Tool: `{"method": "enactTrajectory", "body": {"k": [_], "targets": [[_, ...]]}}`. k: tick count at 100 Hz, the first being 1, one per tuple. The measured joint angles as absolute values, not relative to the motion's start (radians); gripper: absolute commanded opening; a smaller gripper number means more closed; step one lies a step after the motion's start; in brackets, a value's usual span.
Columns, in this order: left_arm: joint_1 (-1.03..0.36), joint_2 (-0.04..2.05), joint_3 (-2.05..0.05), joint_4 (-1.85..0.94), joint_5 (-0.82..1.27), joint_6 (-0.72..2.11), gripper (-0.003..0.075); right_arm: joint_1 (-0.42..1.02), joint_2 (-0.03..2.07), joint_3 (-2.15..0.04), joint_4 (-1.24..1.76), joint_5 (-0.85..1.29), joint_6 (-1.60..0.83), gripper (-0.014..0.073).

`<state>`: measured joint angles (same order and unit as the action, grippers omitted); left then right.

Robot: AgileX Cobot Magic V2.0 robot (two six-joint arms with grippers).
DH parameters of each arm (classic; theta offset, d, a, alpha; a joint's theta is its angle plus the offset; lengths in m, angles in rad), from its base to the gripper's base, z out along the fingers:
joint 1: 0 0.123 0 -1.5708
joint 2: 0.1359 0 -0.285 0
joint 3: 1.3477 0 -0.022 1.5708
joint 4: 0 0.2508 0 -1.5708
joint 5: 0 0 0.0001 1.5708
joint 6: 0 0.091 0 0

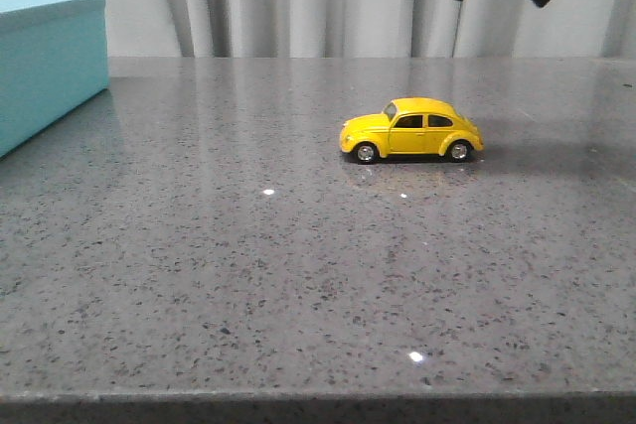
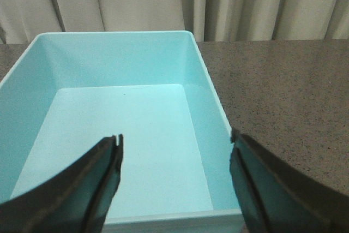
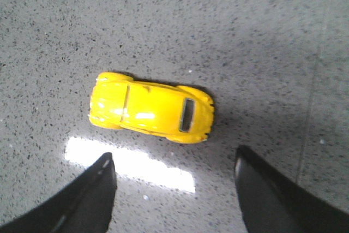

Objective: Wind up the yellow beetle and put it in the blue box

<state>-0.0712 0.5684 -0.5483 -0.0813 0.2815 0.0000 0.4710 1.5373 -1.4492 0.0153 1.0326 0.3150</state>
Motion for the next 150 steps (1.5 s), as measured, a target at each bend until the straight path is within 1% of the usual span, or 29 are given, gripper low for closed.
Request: {"method": "enactTrajectory", "body": {"k": [11, 29, 53, 90, 150], "targets": [[-0.071, 0.581, -0.548, -0.081, 0.288, 0.0, 0.0426, 0.493, 1.621, -1.522, 0.0, 1.081, 0.376, 0.0573], [-0.071, 0.59, -0.548, -0.081, 0.29, 0.0, 0.0426, 0.497, 1.72, -1.608, -0.012, 1.15, 0.45, 0.0572], [-0.071, 0.59, -0.548, -0.081, 0.292, 0.0, 0.0425, 0.497, 1.804, -1.647, -0.009, 1.188, 0.479, 0.0572], [-0.071, 0.59, -0.548, -0.081, 0.295, 0.0, 0.0425, 0.497, 1.86, -1.647, 0.008, 1.183, 0.489, 0.0572], [-0.071, 0.59, -0.548, -0.081, 0.295, 0.0, 0.0422, 0.482, 1.874, -1.648, 0.02, 1.18, 0.489, 0.0569]]}}
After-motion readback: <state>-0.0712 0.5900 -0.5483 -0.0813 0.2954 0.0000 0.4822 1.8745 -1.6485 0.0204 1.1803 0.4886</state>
